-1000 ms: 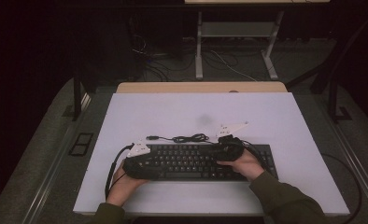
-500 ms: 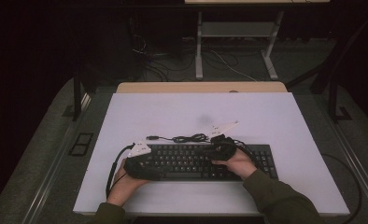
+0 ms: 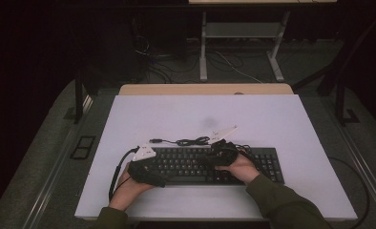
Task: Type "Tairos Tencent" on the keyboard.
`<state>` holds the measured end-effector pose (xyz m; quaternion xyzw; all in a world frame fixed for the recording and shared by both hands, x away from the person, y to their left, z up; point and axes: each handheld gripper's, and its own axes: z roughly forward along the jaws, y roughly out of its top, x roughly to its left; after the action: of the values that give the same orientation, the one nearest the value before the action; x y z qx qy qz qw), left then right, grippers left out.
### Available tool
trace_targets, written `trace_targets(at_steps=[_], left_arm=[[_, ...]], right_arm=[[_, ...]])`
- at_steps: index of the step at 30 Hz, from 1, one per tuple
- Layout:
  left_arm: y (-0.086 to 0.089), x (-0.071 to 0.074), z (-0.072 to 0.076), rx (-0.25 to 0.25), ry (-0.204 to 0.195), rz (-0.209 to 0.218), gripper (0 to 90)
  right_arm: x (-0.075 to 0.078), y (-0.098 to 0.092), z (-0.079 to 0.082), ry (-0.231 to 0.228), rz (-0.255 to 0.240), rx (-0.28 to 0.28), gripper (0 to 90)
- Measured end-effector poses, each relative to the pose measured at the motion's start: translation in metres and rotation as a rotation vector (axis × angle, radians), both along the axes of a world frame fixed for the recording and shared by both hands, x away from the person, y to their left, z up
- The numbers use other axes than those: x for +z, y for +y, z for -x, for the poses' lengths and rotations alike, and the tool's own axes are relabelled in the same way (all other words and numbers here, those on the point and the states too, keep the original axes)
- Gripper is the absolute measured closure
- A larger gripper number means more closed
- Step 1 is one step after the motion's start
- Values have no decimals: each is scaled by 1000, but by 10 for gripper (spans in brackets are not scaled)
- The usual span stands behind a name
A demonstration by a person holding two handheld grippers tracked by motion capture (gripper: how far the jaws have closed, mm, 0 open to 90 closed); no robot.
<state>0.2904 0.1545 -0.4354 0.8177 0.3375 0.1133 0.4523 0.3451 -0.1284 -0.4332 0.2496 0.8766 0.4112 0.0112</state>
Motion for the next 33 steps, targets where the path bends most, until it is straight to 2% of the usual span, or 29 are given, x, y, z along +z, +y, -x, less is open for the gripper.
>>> trace_targets(at_steps=[13, 33], left_arm=[[-1, -2, 0, -15, 5, -10, 0], [-1, -3, 0, -10, 2, -10, 0]], right_arm=[[-3, 2, 0, 1, 23, 6, 896], [-1, 2, 2, 0, 22, 6, 886]])
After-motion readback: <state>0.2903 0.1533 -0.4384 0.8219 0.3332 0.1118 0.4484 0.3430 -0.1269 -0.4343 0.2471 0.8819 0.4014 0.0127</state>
